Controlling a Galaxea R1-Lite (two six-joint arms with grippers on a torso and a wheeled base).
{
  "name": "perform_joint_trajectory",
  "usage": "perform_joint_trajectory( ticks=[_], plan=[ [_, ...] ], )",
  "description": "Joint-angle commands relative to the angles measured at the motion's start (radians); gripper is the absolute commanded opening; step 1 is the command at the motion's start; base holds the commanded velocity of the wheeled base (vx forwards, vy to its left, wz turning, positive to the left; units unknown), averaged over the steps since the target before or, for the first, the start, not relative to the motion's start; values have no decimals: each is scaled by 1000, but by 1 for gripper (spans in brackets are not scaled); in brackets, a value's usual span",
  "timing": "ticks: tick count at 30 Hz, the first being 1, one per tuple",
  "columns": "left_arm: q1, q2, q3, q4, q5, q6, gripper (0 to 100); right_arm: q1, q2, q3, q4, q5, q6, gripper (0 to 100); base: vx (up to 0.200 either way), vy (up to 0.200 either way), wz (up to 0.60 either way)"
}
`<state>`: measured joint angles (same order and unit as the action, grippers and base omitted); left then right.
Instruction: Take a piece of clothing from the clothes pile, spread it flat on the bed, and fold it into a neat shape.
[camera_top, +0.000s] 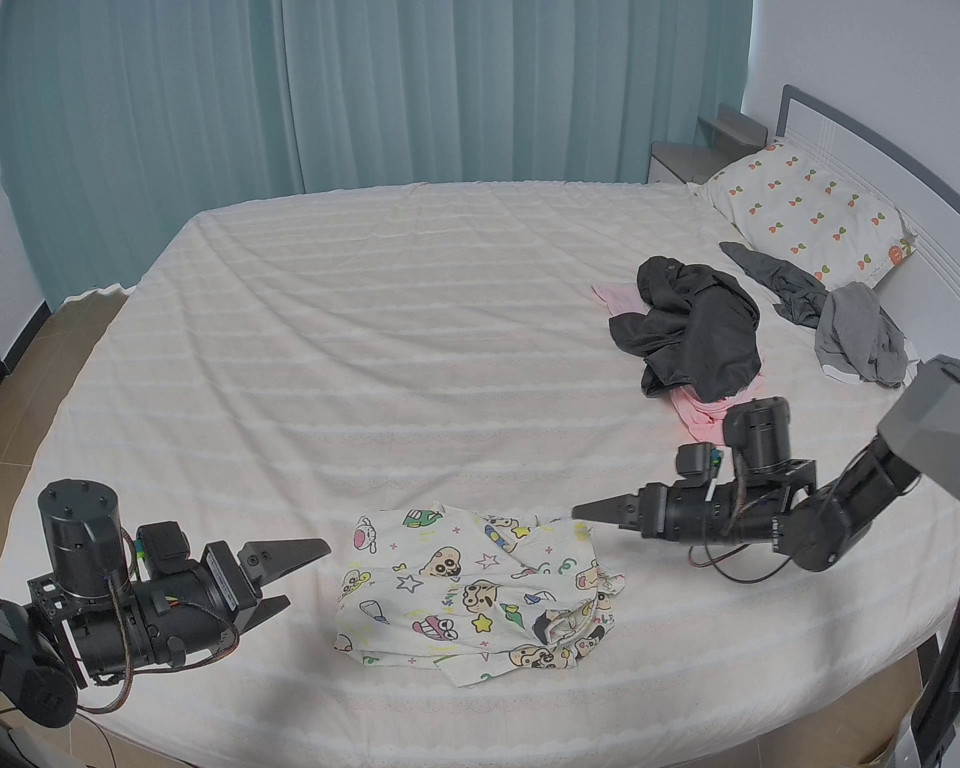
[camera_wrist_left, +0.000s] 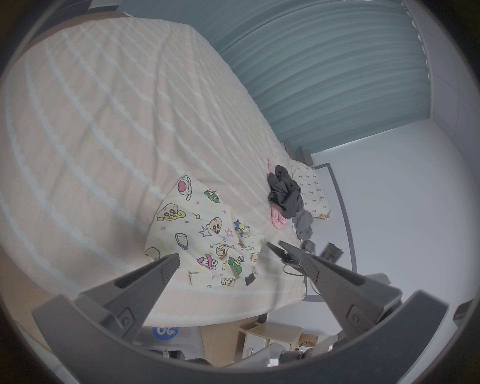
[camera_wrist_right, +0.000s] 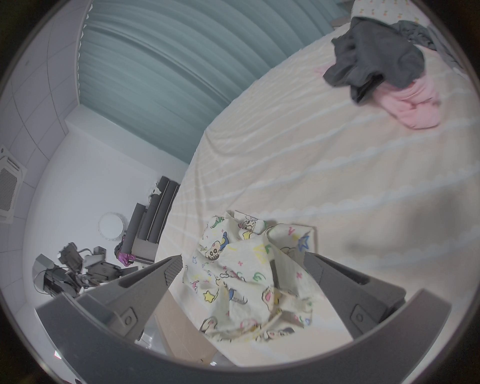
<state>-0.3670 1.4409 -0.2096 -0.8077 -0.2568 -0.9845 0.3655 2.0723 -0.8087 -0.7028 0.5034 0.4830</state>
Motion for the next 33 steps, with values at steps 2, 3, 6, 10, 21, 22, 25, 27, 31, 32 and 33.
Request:
perform_joint_trajectory(
  ticks=[2,3,6,10,21,22,25,27,31,32,33],
  plan=[
    [17,-11,61,-45,-32,-6,100,62,186,-110,12,-9,-34,100,0,0,0],
    [17,-11,61,-45,-32,-6,100,62,189,-113,14,-9,-37,100,0,0,0],
    [16,-10,61,-45,-32,-6,100,67,198,-127,19,-8,-50,100,0,0,0],
    [16,-8,61,-45,-32,-6,100,67,199,-138,11,-11,-52,100,0,0,0],
    [16,-7,62,-45,-32,-6,100,55,210,-198,9,-86,-49,0,0,0,0],
    [16,-5,61,-45,-32,-6,100,52,210,-198,9,-86,-46,0,0,0,0],
    [16,-5,62,-45,-32,-6,100,27,212,-207,5,-88,-44,0,0,0,0],
    [16,-5,62,-45,-32,-6,100,9,216,-216,-11,-102,-41,0,0,0,0],
    [16,-4,62,-45,-32,-6,100,-22,241,-222,-80,-120,-35,0,0,0,0],
    [16,-4,62,-45,-32,-6,100,-25,244,-224,-87,-123,-30,0,0,0,0],
    [16,-4,62,-45,-32,-6,100,-30,250,-227,-100,-131,-20,0,0,0,0]
  ],
)
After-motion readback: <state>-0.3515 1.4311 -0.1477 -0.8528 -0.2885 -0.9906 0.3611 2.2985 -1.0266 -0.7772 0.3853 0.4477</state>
